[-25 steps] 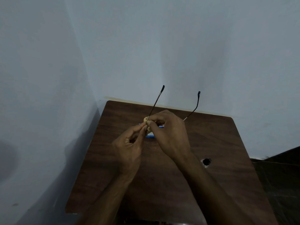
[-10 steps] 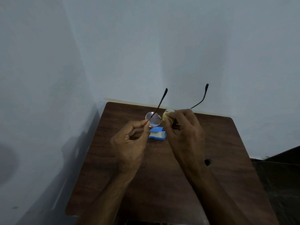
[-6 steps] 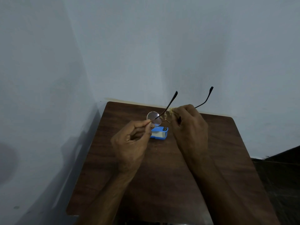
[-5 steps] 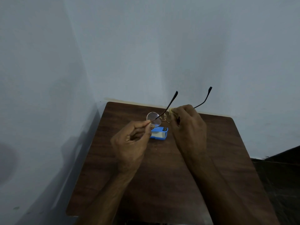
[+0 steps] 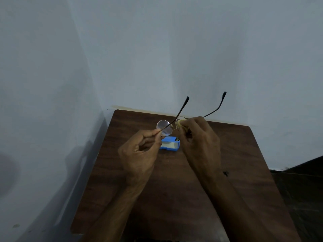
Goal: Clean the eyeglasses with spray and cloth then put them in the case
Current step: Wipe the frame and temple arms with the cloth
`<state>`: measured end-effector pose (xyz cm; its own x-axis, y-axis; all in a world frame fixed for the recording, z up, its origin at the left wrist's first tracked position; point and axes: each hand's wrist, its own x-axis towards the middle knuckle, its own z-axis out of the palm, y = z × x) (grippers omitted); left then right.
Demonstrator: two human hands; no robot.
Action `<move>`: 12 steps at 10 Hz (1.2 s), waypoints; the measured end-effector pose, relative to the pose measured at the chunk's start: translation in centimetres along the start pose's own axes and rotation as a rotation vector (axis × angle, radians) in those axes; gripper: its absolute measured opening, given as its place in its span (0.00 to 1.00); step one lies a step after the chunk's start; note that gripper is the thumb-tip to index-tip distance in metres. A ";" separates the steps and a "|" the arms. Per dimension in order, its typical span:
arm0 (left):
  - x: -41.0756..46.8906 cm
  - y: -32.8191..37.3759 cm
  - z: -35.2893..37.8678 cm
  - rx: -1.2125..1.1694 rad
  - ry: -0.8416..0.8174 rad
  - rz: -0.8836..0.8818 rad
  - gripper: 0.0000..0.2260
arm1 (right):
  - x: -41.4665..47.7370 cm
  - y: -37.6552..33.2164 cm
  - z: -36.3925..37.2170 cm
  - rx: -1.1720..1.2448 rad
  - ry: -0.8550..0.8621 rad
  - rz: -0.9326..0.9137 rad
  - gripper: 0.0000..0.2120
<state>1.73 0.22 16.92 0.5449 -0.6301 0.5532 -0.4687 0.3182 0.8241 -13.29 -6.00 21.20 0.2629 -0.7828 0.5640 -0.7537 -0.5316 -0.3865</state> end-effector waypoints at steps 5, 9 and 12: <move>-0.4 -1.0 -0.3 0.024 -0.050 0.147 0.08 | 1.8 0.7 0.4 -0.039 -0.087 -0.069 0.13; -1.0 0.1 0.0 0.030 -0.121 -0.016 0.11 | 1.9 1.8 0.2 -0.107 -0.072 0.066 0.01; -0.8 0.6 0.8 0.012 0.010 0.069 0.09 | -1.0 0.0 0.0 -0.045 0.007 0.099 0.05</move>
<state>0.49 0.32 16.86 0.5181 -0.5998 0.6098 -0.5136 0.3520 0.7825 -13.59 -5.21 20.64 0.1813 -0.8285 0.5299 -0.8023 -0.4362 -0.4075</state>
